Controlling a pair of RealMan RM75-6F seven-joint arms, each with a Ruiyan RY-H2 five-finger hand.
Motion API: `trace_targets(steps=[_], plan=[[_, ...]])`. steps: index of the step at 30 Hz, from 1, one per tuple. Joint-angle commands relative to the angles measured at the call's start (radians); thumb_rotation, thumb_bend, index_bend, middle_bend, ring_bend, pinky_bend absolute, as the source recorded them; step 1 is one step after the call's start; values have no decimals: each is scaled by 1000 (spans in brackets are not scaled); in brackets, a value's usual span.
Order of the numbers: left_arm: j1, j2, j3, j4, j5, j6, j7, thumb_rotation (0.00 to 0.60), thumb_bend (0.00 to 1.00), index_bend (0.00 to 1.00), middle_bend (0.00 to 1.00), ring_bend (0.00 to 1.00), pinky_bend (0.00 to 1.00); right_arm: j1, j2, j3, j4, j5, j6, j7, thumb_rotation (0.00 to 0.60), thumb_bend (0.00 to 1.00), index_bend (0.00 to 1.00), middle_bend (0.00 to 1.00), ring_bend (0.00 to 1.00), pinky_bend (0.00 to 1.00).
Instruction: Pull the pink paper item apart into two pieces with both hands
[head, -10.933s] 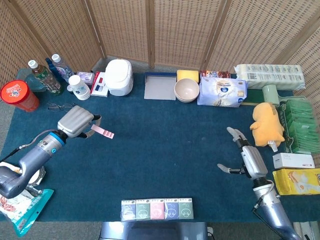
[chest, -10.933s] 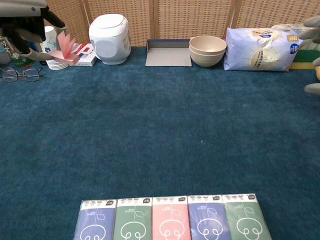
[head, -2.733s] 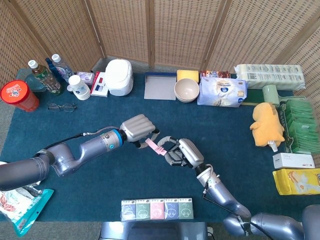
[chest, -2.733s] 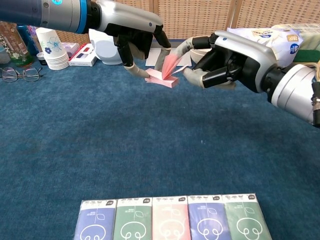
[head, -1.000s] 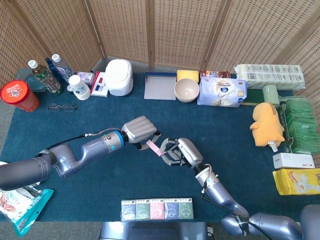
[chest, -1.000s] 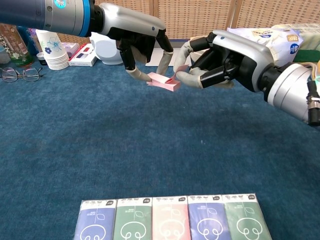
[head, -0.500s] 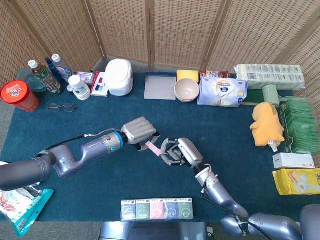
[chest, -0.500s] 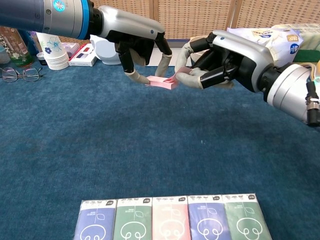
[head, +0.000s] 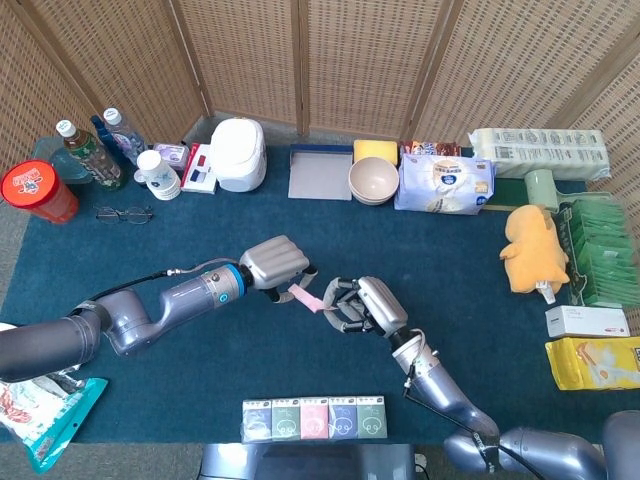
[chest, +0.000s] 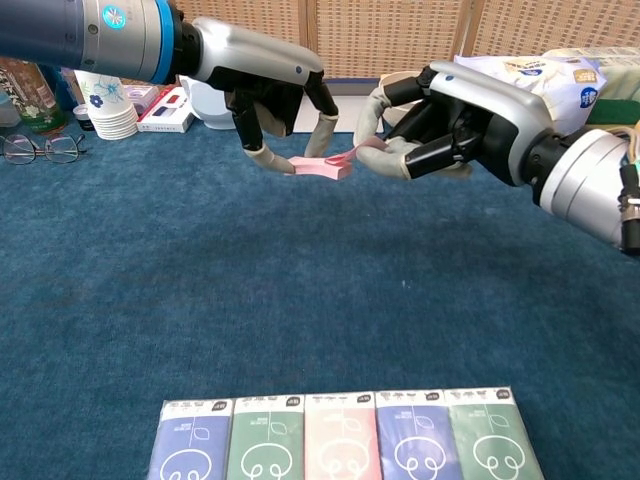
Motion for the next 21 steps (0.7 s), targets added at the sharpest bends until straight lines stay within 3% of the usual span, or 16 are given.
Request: trace_targets(steps=[1,21], plan=[[4,1,3,3,-2,1,-1,600,388,670,1000,1000,1000,-1,1,-1,0,-1,1,0,600,418,695,1000,1000,1000],[102,53,46,32,-16,63,-40,600,388,673,1000,1000,1000,-28,49,-17,5,7,3,-3,600,418,694,1000,1000,1000]])
